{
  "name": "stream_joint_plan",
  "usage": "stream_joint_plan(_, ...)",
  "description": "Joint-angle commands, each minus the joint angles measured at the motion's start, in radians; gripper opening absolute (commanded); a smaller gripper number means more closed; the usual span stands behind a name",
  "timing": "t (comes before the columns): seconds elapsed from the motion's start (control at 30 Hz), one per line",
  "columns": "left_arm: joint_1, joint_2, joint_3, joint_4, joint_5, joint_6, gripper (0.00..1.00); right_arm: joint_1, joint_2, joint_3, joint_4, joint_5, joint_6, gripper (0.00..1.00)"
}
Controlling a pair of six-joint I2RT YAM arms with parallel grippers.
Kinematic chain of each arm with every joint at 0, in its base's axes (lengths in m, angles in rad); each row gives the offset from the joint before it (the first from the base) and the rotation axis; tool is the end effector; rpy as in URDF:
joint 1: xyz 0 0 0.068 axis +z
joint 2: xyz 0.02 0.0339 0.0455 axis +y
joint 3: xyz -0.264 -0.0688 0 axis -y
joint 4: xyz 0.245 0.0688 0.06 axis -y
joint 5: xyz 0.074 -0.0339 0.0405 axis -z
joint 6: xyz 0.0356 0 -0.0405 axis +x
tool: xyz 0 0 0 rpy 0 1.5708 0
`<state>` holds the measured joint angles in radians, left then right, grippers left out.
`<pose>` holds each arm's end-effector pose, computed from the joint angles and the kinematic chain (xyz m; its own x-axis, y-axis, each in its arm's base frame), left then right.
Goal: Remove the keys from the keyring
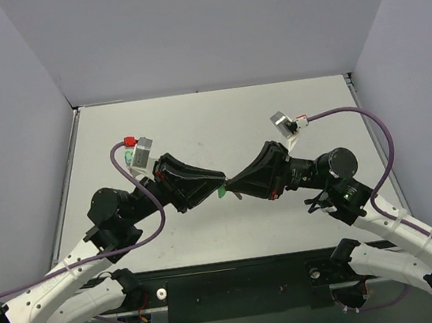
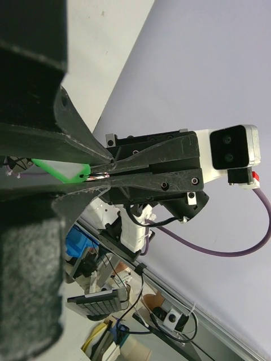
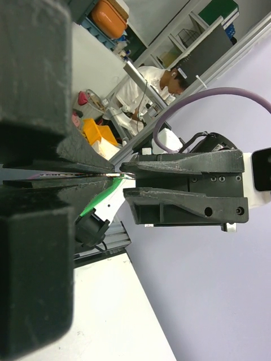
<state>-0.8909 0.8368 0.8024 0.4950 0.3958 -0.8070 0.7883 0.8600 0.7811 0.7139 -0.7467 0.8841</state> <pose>0.1061 -0.1531 0.4086 -0.4817 -0.4641 -0.7434 0.8483 -0.0342 -0.5284 0.1079 0.1428 0.4135 -0.4355 0.3670 -0.8220 -0.8978 -0.2431 0.3672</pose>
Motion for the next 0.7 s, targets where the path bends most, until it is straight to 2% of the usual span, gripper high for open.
stream_joint_plan(0.0,-0.010,-0.002,0.061,-0.001,-0.020,0.022,0.27,0.012,-0.021,0.035,0.053,0.004,-0.028,0.00)
stream_joint_plan(0.2,-0.013,-0.001,0.070,-0.016,-0.021,0.032,0.17,0.020,-0.018,0.038,0.042,0.001,-0.036,0.00)
stream_joint_plan(0.33,-0.013,-0.002,0.073,-0.033,-0.020,0.040,0.05,0.022,-0.021,0.041,0.038,0.003,-0.039,0.00)
stream_joint_plan(0.53,-0.019,-0.005,0.070,-0.044,-0.020,0.045,0.00,0.026,-0.021,0.046,0.032,0.006,-0.045,0.00)
stream_joint_plan(0.67,-0.025,-0.004,0.083,-0.074,-0.012,0.065,0.00,0.029,-0.016,0.050,0.027,0.009,-0.045,0.00)
